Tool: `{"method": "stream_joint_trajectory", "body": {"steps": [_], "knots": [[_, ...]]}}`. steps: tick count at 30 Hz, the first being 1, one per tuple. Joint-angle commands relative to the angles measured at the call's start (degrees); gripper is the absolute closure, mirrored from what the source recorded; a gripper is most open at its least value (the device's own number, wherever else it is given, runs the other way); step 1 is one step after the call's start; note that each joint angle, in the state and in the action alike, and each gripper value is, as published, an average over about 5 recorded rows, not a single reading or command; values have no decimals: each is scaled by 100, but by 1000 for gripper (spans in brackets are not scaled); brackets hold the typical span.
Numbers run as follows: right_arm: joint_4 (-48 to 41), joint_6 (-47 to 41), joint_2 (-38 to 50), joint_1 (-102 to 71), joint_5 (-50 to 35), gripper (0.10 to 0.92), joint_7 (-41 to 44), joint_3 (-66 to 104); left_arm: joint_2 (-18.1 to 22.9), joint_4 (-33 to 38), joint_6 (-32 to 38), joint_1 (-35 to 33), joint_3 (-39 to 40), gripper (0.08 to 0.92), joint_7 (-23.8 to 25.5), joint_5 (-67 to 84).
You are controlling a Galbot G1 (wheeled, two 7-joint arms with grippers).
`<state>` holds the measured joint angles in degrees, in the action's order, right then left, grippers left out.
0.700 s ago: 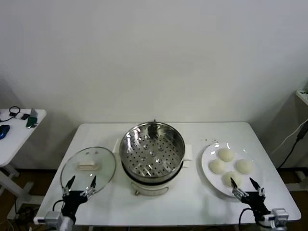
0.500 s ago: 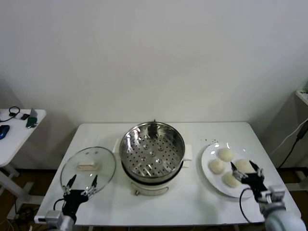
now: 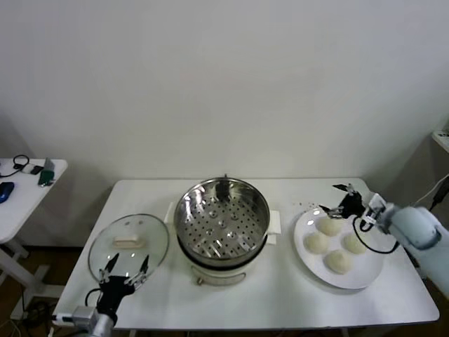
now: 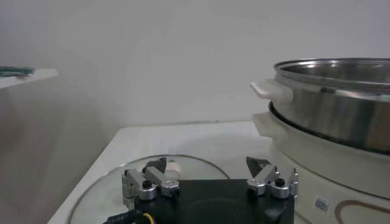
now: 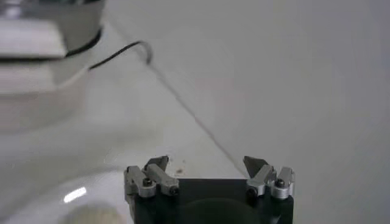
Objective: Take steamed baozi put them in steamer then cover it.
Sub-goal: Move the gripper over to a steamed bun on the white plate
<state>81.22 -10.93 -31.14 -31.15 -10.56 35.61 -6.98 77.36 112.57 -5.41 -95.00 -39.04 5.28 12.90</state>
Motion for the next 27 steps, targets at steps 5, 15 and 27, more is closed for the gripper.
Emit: {"method": "stream_joint_trajectory", "body": {"steps": [5,15,27], "knots": [[-2124,1378,143,5851,888,203,3545,-6378,-11,-17,56,-24,44,177,80,-38],[-2938,943,-907,5153,492,203,3374,-6303,10,-97,63,20,-11,177,119,-37],[-3827,892,-1868,4189,614,203,3058,-5543,-34,-272,80,74,-103,177,122,-20]]}}
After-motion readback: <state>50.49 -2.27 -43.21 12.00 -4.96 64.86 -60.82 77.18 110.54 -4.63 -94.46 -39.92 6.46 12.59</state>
